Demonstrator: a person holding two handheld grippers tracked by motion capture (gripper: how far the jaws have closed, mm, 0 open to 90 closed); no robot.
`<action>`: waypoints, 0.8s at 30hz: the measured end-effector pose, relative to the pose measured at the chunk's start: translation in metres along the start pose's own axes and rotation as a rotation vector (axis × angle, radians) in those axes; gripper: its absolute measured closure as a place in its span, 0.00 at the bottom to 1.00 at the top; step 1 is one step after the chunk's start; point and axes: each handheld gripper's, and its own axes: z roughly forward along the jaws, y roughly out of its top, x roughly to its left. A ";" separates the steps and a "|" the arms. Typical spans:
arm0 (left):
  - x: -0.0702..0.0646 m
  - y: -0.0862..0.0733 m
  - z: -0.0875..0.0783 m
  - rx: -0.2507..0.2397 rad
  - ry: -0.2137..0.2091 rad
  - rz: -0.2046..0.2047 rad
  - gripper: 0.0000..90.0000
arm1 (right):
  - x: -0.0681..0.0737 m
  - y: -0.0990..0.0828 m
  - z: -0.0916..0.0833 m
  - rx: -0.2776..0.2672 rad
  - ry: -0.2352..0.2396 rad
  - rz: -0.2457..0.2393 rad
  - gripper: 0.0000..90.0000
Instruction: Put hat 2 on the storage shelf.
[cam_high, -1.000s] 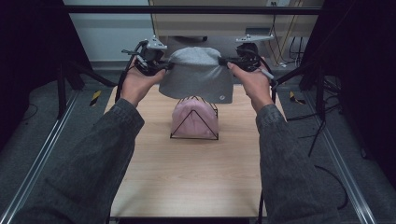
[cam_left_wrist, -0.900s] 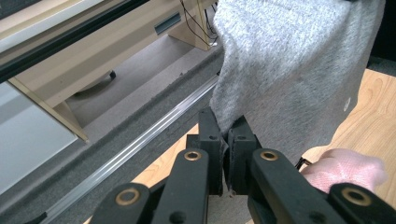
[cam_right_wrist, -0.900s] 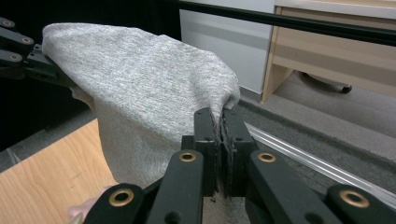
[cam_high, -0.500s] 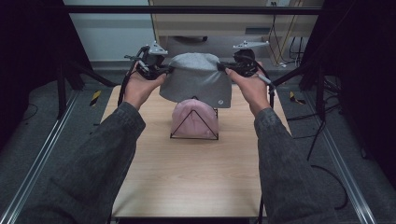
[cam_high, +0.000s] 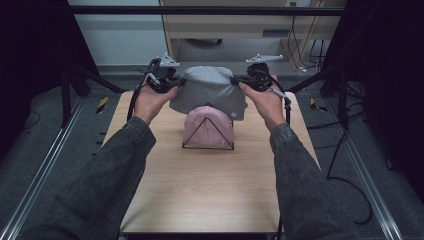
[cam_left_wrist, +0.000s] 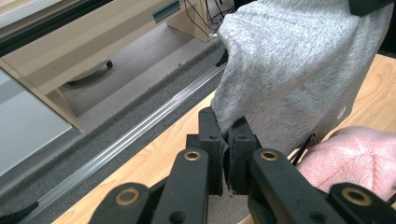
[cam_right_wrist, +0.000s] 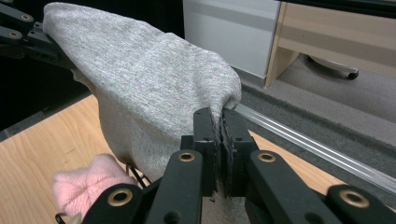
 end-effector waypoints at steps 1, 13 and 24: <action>-0.001 -0.001 0.001 0.001 -0.002 -0.003 0.97 | 0.000 -0.002 0.001 0.006 0.002 0.000 0.96; -0.007 -0.015 0.008 0.011 -0.010 -0.004 0.97 | -0.001 -0.016 0.007 0.040 0.001 0.003 0.96; -0.014 -0.029 0.017 0.027 -0.023 -0.015 0.97 | 0.000 -0.030 0.014 0.075 -0.008 -0.003 0.96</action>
